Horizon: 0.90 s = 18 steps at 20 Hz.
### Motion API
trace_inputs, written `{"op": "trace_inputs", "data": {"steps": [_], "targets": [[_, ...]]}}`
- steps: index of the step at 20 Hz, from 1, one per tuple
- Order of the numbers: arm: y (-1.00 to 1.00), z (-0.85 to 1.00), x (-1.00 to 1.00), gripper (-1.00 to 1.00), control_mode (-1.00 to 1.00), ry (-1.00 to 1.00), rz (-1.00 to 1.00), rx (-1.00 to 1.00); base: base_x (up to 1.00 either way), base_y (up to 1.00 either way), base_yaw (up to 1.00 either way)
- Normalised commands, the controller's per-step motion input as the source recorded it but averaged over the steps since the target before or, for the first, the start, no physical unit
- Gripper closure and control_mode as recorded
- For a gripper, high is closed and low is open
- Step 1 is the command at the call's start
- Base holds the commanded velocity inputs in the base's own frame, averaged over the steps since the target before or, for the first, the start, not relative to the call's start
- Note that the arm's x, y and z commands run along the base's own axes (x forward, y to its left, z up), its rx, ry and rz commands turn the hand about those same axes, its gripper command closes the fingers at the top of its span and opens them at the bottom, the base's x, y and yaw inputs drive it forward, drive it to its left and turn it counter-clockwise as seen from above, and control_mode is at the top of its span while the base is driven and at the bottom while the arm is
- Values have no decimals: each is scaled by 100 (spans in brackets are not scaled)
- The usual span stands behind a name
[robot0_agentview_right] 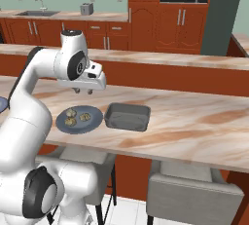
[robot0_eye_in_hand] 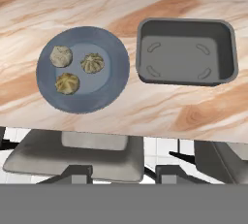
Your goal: Place two dumplings into each of the tupperware containers and then place the containers in the fridge.
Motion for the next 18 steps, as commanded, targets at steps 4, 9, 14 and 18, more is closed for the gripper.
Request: {"op": "trace_inputs", "data": {"steps": [4, 9, 14, 18], "targets": [[6, -8, 0, -100, -100, 0, 0, 0, 0, 0, 0], [73, -26, 0, -100, -100, 0, 2, 0, 0, 0, 0], [85, -34, 1, -100, -100, 3, 7, 0, 0, 0, 0], [47, -42, 2, -100, -100, 11, 3, 1, 0, 0, 0]]}}
